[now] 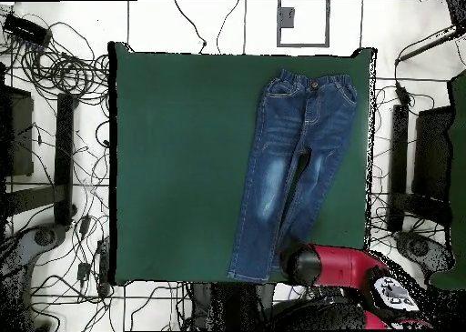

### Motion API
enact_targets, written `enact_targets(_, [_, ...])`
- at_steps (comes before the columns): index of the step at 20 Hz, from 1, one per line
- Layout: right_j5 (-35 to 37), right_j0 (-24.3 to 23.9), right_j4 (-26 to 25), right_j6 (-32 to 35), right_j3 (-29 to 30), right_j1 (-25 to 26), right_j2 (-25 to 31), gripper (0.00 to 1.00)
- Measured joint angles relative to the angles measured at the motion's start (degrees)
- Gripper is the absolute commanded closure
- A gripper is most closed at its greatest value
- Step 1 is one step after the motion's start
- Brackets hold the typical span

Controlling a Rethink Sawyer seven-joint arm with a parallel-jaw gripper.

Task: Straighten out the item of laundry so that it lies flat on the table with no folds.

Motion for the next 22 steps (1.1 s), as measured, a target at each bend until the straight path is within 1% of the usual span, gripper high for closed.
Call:
enact_targets(6, [0.0,1.0,0.0,0.0,-0.5,0.0,-2.1,1.0])
enact_targets(22, [0.0,1.5,0.3,0.0,-1.6,0.1,-7.0,1.0])
